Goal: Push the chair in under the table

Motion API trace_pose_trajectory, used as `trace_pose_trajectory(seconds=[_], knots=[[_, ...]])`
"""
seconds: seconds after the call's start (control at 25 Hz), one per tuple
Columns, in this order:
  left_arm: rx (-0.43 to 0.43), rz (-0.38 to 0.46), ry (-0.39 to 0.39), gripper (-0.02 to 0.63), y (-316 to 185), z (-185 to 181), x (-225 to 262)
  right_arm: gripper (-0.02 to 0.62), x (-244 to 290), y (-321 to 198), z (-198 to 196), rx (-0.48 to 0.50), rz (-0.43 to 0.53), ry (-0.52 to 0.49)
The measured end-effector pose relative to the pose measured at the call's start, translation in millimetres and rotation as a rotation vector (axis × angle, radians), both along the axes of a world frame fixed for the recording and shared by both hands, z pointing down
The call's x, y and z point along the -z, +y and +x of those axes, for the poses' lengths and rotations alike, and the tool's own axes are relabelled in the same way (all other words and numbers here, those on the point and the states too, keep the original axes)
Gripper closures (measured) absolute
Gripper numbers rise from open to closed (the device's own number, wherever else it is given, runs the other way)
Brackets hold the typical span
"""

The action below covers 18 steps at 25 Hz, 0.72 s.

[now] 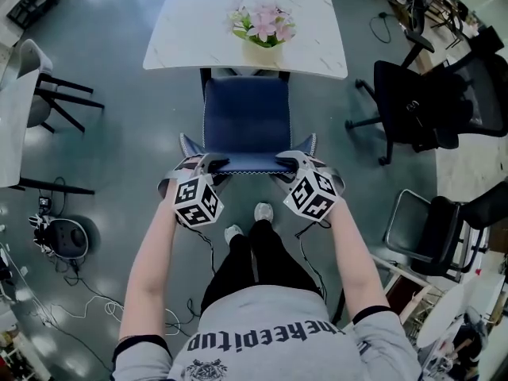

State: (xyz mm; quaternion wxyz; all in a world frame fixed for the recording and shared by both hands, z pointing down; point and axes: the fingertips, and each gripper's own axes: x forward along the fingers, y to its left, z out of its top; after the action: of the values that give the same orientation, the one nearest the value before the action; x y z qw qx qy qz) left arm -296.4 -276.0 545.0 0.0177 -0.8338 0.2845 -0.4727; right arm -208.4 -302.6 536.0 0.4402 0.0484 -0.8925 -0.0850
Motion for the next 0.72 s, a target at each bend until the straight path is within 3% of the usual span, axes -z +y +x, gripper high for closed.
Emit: trace_pose_trajectory(seconds=[0.28, 0.6, 0.72], knots=[[-0.013, 0.054, 0.020, 0.482, 5.4, -0.3, 12.1, 0.449, 9.7, 3.9, 4.5, -0.027, 0.048, 0.027], [0.040, 0.122, 0.039, 0.483, 11.6, -1.4, 26.3, 0.460, 25.5, 10.3, 8.3, -0.104, 0.111, 0.013], [0.023, 0.135, 0.022, 0.483, 12.0, -2.8, 30.4, 0.493, 47.4, 10.3, 8.9, -0.149, 0.129, -0.065]])
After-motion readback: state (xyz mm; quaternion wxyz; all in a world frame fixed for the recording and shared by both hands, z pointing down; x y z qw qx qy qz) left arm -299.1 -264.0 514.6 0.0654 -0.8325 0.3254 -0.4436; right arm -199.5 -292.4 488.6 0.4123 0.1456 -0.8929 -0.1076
